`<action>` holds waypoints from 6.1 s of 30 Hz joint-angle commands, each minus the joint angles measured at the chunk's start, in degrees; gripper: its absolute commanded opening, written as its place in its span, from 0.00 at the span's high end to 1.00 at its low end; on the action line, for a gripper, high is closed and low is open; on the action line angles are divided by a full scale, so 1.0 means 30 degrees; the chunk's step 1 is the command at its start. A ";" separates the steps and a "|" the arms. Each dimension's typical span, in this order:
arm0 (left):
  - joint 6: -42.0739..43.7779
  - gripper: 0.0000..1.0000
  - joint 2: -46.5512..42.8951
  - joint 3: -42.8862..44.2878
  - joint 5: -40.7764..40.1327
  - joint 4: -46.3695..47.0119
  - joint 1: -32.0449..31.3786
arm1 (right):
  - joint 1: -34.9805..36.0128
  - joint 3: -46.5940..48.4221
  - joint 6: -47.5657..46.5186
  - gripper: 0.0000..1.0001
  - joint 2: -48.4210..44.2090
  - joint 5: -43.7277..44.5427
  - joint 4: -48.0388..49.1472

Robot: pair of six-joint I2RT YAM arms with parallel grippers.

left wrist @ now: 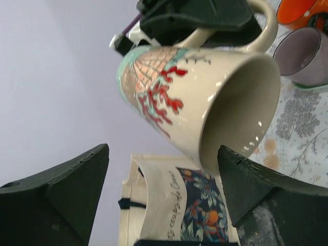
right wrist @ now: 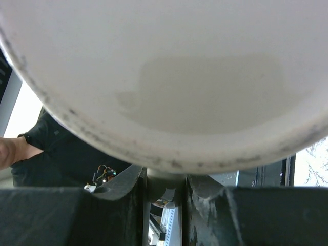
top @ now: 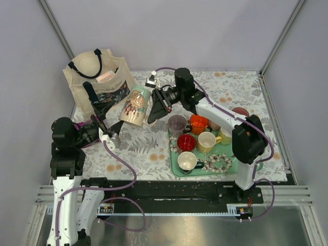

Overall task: Turn the mug right side up
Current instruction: Turn over the cup at the center of the board, then place the cup on the tray.

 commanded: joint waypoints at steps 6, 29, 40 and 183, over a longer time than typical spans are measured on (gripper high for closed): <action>0.0298 0.19 0.1665 0.2049 -0.0964 0.0877 -0.2120 | -0.0047 0.0439 0.0080 1.00 -0.1814 -0.1946 0.1968; -0.4468 1.00 0.4651 0.4383 -1.0249 -0.1567 -0.8802 | -0.2798 0.1257 -0.5614 0.35 -0.2193 0.1327 -0.3343; -1.2671 1.00 1.3114 0.9287 -1.0520 -1.5907 -0.8743 | -0.3708 -0.0116 -2.0012 0.06 -0.6410 2.0975 -1.3296; -2.5160 0.01 1.3794 0.8698 -0.7824 -0.5509 -0.0042 | -0.1482 -0.2635 -3.6450 1.00 -2.0238 2.2195 -3.1659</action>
